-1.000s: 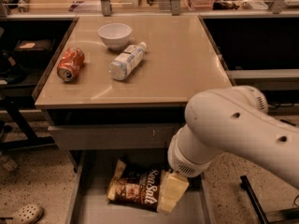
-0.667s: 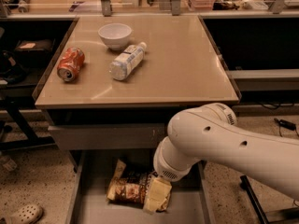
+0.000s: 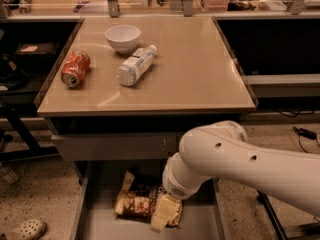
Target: Pick brown chip bag from middle drawer and place on counter
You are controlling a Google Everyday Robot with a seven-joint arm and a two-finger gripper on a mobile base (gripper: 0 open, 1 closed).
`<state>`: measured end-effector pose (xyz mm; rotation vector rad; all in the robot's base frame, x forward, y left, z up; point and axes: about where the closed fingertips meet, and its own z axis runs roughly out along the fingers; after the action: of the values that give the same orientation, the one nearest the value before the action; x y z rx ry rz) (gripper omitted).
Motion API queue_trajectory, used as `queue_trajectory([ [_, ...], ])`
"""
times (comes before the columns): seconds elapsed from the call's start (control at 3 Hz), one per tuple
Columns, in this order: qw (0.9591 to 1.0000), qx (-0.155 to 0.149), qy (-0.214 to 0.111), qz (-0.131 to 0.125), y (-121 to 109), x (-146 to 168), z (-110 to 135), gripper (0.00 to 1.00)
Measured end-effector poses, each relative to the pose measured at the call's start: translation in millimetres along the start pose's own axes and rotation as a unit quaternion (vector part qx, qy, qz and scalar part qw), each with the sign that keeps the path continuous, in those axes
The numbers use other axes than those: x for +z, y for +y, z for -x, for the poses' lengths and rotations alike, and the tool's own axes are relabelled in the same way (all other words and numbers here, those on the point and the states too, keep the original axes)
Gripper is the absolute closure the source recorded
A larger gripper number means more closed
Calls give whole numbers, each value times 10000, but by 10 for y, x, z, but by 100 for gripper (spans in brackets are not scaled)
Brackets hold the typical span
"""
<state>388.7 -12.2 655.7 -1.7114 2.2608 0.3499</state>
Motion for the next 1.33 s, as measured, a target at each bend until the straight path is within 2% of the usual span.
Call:
queue_trajectory([
  [0.33,9992,145,-305,203,-38,676,-47,0],
  [0.67,9982,252,-483,251,-150,1271,-125,0],
  [1.0,9982,250,-480,252,-149,1268,-125,0],
  [1.33,9972,341,-618,235,-199,1523,-132,0],
])
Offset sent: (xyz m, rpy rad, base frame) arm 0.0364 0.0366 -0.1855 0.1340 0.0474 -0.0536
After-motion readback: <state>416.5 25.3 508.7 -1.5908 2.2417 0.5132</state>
